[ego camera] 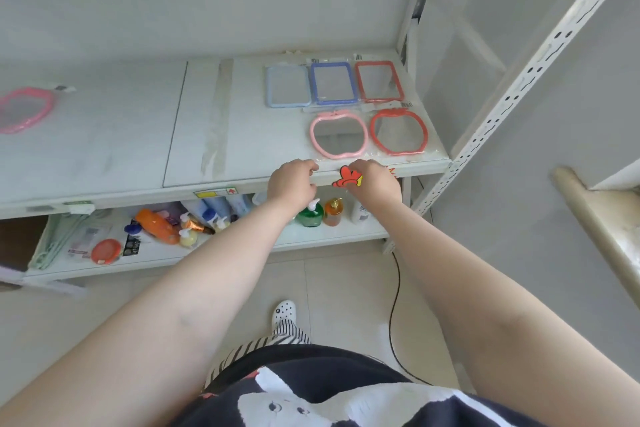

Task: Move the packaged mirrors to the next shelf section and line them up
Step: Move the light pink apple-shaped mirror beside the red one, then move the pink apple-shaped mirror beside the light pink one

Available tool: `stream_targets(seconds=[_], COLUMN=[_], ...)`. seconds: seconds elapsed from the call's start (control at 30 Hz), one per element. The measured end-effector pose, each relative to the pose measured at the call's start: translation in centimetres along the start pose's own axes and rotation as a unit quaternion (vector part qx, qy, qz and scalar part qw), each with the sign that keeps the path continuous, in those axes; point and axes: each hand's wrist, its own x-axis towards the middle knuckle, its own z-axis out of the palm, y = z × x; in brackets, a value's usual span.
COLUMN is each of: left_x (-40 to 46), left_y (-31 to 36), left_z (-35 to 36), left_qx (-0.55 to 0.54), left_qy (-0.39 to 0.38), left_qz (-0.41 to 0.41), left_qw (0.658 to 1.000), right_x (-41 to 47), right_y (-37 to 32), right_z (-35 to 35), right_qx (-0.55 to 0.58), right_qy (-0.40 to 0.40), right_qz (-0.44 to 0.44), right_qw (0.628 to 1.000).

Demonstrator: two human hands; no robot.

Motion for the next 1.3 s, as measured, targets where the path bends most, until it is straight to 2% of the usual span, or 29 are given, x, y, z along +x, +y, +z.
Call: stream_targets(seconds=[0.37,0.53,0.9,1.1,1.3], left_x=[-6.5,-10.0,-19.2,-21.1,-20.3], left_y=[-9.5,-16.5,-37.4,-44.1,-48.4], left_z=[-3.3,-6.2,-13.9,-16.5,-18.7], left_qx=[0.003,-0.008,-0.029,-0.049,-0.058], left_qy=[0.030,0.048,0.061,0.078,0.097], left_qz=[-0.055,-0.083,-0.150,-0.175,-0.201], left_qw=[0.998,0.995,0.986,0.980,0.973], right_x=[-4.0,-5.7,-12.2,-14.0,-11.9], right_y=[-8.4,-14.6,-33.6,-40.0,-45.4], right_z=[5.8,9.7,21.7,24.8,27.3], right_qx=[-0.036,-0.056,-0.041,-0.043,-0.048], right_qy=[-0.071,-0.086,-0.120,-0.129,-0.152], right_qz=[-0.102,-0.135,-0.158,-0.171,-0.169], right_qw=[0.992,0.985,0.979,0.976,0.973])
